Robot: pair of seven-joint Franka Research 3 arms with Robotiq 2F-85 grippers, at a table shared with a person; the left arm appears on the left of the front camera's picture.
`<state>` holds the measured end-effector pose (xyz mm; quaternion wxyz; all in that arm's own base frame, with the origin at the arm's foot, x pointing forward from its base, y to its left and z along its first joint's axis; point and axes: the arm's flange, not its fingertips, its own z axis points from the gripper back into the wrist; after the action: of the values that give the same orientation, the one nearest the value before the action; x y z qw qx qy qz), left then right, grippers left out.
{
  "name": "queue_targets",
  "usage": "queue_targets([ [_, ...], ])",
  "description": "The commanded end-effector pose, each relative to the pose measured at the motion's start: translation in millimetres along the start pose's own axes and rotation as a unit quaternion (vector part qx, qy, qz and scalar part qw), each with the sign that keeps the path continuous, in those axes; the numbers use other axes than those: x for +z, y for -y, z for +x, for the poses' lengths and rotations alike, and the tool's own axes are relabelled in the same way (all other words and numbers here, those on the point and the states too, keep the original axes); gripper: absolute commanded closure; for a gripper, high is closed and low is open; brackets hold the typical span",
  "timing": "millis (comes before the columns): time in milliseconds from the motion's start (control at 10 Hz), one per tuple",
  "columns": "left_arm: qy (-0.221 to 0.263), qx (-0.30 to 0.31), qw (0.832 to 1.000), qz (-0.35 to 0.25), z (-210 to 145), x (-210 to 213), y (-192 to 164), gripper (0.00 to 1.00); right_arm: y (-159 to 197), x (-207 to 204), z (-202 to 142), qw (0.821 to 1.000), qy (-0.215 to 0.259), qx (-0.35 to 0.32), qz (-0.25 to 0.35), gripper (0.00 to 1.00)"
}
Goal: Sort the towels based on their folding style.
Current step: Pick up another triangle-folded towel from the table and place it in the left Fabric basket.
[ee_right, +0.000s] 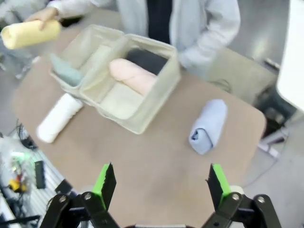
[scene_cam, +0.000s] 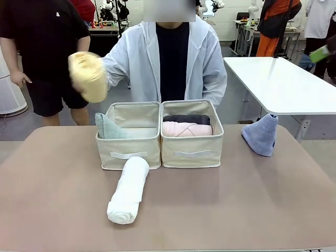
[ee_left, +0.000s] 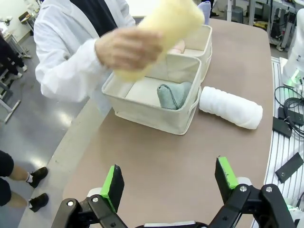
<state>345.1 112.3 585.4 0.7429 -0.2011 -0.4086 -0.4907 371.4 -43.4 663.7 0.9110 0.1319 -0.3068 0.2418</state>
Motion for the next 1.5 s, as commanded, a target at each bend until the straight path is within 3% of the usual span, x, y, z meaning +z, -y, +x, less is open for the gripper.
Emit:
queue_targets([
  [0, 0.005, -0.002, 1.0, -0.002, 0, -1, 1, 0.0, -9, -12, 28, 0.993, -0.097, -0.056, -0.049, 0.0],
  [400, 0.005, -0.002, 1.0, -0.002, 0, -1, 1, 0.0, -4, -65, 59, 0.97, -0.194, -0.126, -0.07, 0.0],
  [600, 0.005, -0.002, 1.0, -0.002, 0, -1, 1, 0.0, -5, -66, 45, 0.976, -0.174, -0.111, -0.068, 0.0],
  [1200, 0.005, -0.002, 1.0, -0.002, 0, -1, 1, 0.0, -5, -66, 45, 0.976, -0.174, -0.111, -0.068, 0.0],
  [1400, 0.005, -0.002, 1.0, -0.002, 0, -1, 1, 0.0, 3, -82, 54, 0.969, -0.174, -0.146, -0.098, 0.0],
])
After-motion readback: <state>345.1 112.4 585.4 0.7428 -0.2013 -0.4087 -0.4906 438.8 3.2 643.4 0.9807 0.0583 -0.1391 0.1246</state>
